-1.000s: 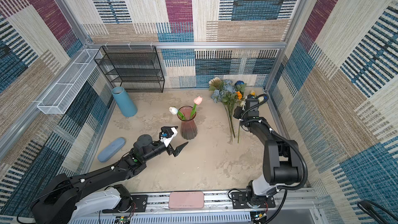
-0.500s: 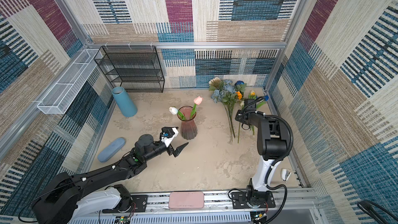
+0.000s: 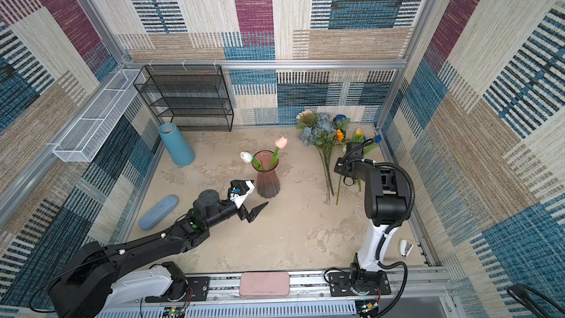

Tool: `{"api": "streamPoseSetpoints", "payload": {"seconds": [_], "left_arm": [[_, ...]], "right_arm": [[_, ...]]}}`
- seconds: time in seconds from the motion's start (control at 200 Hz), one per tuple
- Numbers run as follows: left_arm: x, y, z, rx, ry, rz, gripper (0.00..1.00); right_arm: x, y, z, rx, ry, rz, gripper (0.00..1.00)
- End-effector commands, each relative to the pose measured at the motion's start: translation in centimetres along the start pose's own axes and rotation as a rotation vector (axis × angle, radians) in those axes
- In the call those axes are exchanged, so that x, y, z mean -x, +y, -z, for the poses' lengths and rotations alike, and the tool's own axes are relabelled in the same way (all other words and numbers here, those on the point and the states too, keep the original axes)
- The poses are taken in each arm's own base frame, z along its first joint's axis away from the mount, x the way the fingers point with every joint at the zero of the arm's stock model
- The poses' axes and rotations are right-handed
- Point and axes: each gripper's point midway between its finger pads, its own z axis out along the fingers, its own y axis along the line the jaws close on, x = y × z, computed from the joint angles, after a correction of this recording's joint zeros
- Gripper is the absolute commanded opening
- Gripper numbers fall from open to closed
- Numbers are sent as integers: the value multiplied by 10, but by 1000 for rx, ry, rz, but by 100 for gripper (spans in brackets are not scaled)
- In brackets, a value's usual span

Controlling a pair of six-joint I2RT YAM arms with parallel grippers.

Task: Arrange flowers in a vase
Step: Pick up the flower from the top-right of the table, then place the flower in the vase.

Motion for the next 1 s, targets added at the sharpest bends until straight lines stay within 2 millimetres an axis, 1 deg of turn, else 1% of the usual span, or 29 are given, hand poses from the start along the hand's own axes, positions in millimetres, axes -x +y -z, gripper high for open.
{"api": "streamPoseSetpoints", "payload": {"seconds": [0.0,0.12,0.17,0.235,0.286,0.376,0.476,0.556,0.611,0.706,0.792,0.837,0.907,0.997], "left_arm": [[13,4,0,16,-42,-19,99],[16,8,1,42,-54,-20,99],[17,11,3,57,-61,-20,99],[18,13,4,74,-72,-17,99],[18,14,5,83,-77,-15,99],[19,17,6,103,-88,-14,99],[20,21,4,120,-98,-17,99],[23,23,2,128,-109,-19,99],[25,23,0,128,-117,-17,99],[30,24,-2,125,-127,-15,99],[32,24,-2,124,-133,-14,99],[33,25,-2,125,-137,-15,99],[34,25,-1,128,-139,-13,99],[35,26,0,132,-139,-13,99]], "right_arm": [[10,7,21,26,-41,-4,5],[28,19,55,88,-129,-9,3],[36,28,75,136,-189,1,2],[44,33,104,174,-263,-7,1],[51,43,129,233,-327,10,0],[59,65,181,385,-466,52,0],[62,91,246,569,-628,122,0],[56,113,292,726,-733,200,0],[48,131,321,819,-796,268,0],[26,160,368,945,-923,397,0],[7,179,402,1067,-1012,474,0],[-2,188,416,1136,-1037,501,0],[-13,201,430,1225,-1064,532,0],[-24,220,439,1301,-1085,579,0]]}}
